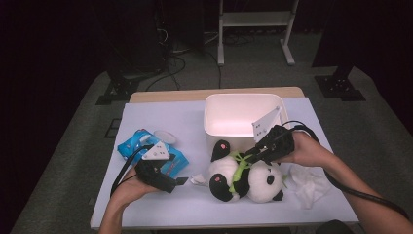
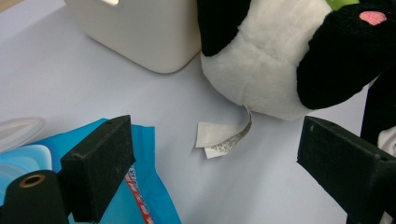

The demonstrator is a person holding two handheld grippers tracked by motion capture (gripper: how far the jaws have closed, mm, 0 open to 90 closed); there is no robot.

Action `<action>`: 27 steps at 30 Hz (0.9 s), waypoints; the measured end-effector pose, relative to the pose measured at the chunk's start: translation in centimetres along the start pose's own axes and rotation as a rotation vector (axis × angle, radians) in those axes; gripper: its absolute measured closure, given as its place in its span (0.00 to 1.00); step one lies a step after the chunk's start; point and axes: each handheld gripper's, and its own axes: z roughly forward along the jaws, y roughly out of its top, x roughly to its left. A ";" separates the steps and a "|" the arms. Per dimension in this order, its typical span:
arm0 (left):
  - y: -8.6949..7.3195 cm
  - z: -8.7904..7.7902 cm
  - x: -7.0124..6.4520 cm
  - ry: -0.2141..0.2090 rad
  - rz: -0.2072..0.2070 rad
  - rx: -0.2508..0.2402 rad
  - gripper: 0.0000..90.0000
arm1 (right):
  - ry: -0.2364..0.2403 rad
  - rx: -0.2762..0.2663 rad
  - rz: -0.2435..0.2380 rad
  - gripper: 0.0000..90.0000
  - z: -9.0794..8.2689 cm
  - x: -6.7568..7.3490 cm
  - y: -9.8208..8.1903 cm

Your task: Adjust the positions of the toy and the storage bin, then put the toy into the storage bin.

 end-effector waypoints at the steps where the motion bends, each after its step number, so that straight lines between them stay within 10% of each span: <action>1: 0.0 0.0 0.0 0.001 0.001 0.001 0.11 | -0.002 -0.003 -0.002 0.86 0.0 0.0 0.0; 27: 0.0 -0.3 0.0 0.004 0.008 0.005 0.11 | -0.027 -0.007 -0.023 0.87 -2.3 0.7 1.2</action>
